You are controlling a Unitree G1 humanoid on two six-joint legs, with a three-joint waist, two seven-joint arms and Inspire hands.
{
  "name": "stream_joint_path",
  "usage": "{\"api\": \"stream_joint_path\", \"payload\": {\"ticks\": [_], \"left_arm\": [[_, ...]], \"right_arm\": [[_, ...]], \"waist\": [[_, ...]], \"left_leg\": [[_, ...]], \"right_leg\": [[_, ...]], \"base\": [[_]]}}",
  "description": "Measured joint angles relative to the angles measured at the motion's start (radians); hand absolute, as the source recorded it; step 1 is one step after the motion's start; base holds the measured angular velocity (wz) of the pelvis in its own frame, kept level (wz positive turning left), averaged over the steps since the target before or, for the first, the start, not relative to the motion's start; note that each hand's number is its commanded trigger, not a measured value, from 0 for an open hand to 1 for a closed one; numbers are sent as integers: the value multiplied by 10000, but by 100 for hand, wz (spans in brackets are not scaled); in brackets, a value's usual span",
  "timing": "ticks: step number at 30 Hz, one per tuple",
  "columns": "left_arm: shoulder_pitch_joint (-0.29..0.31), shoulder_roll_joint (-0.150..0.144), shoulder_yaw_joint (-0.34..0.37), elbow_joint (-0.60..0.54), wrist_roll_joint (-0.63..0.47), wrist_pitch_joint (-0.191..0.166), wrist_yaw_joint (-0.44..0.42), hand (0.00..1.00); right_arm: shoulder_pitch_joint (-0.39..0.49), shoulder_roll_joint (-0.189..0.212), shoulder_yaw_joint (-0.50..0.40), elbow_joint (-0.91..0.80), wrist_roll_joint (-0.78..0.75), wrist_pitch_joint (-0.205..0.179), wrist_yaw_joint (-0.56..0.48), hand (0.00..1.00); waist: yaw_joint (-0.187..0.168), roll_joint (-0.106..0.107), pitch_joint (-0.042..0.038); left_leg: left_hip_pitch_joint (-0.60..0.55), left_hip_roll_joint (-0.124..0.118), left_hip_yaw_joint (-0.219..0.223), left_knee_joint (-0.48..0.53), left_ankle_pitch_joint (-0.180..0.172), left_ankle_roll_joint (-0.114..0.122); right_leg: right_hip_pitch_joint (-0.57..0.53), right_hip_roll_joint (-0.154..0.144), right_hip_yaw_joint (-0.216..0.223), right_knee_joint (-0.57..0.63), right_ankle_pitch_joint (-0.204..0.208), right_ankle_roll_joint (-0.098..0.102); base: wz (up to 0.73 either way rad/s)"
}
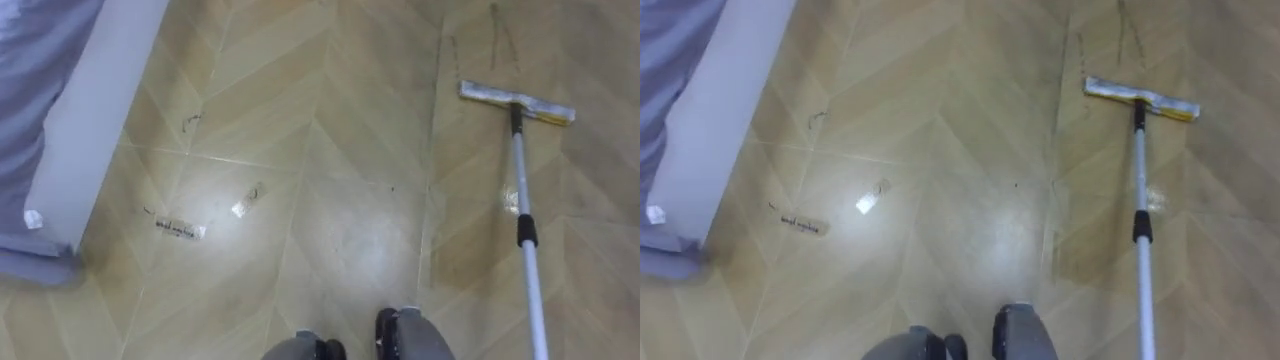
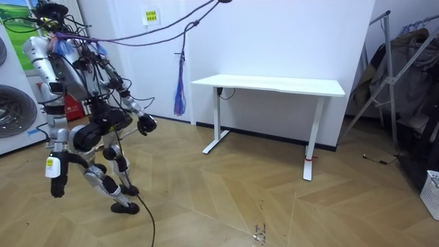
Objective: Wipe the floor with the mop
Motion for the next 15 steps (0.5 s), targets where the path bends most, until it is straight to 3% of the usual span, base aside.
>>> {"api": "stream_joint_path", "payload": {"ticks": [1, 2, 3, 4, 5, 7, 9, 10, 11, 12, 13, 14, 15], "left_arm": [[-38, 67, 12, 25, -182, 70, 103, 0], [-66, 171, 36, -12, -288, 83, 201, 0], [-76, 209, 32, -21, -323, 83, 261, 0], [-57, 270, 26, -68, -461, 88, 353, 0], [28, 320, 3, -206, -499, 119, 367, 0], [161, 360, -23, -422, -495, 160, 348, 0], [229, 290, -9, -514, -483, 149, 267, 0], [335, 244, -8, -511, -473, 117, 223, 0], [461, 210, 0, -556, -471, 107, 146, 0], [565, 228, 11, -637, -467, 99, 112, 0], [586, 239, 48, -631, -365, 117, 60, 0], [425, 150, 83, -595, -258, 95, 49, 0], [370, 103, 98, -577, -254, 68, 50, 0]], "right_arm": [[-556, -132, -95, 35, -228, 201, -53, 100], [-1176, -296, -90, 20, -319, 189, -93, 100], [-1477, -390, -78, 9, -321, 135, -105, 100], [-2030, -535, -76, 1, -321, -70, -128, 100], [-2413, -616, 18, -93, -319, -275, -118, 100], [-2709, -628, 185, -315, -168, -445, -59, 100], [-2901, -639, 181, -434, -32, -585, 58, 100], [-2881, -630, 198, -427, 20, -635, 139, 100], [-2675, -628, 302, -427, 18, -643, 216, 100], [-2533, -617, 357, -433, 3, -652, 234, 100], [-2068, -645, 556, -425, -2, -741, 313, 100], [-1599, -770, 721, -320, -47, -754, 298, 100], [-1437, -794, 732, -192, -185, -758, 288, 100]], "waist": [[206, -46, 7], [366, -155, 67], [422, -166, 74], [491, -252, 114], [689, -357, 108], [1045, -556, 135], [1290, -658, 163], [1397, -672, 180], [1471, -578, 142], [1460, -556, 146], [1322, -546, 71], [1247, -435, 70], [1268, -394, 68]], "left_leg": [[57, 39, -82, 291, -133, -194], [-115, 134, -52, 1017, -186, -351], [-345, 236, -17, 1555, -109, -511], [-840, 432, 21, 2765, 274, -1148], [-1198, 641, 50, 3828, 722, -1497], [-1796, 871, -1, 5003, 1467, -1585], [-2299, 917, -195, 4339, 1134, -1422], [-2544, 919, -340, 3082, 1109, -1439], [-2570, 966, -465, 1425, 1240, -1529], [-2595, 1038, -453, 1087, 1600, -1265], [-2467, 912, -313, 930, 1631, -829], [-2324, 711, -285, 857, 1484, -572], [-2237, 635, -248, 815, 1454, -466]], "right_leg": [[100, -46, -151, 170, -68, -127], [83, -113, -224, 483, -189, -203], [52, -103, -279, 667, -333, -265], [47, -82, -318, 1110, -685, -362], [105, 62, -250, 1474, -1021, -419], [275, 285, -136, 1763, -1371, -574], [499, 315, -177, 1778, -1599, -570], [755, 304, -205, 1677, -1678, -454], [1108, 289, -318, 1508, -1810, -438], [1260, 249, -345, 1488, -1943, -406], [1472, 85, -333, 1492, -2217, -144], [1662, -42, -320, 1379, -2354, 66], [1755, -131, -313, 1331, -2379, 114]], "base": [[-14], [-14], [0], [5], [0], [-9], [2], [-7], [-11], [10], [43], [46], [31]]}}
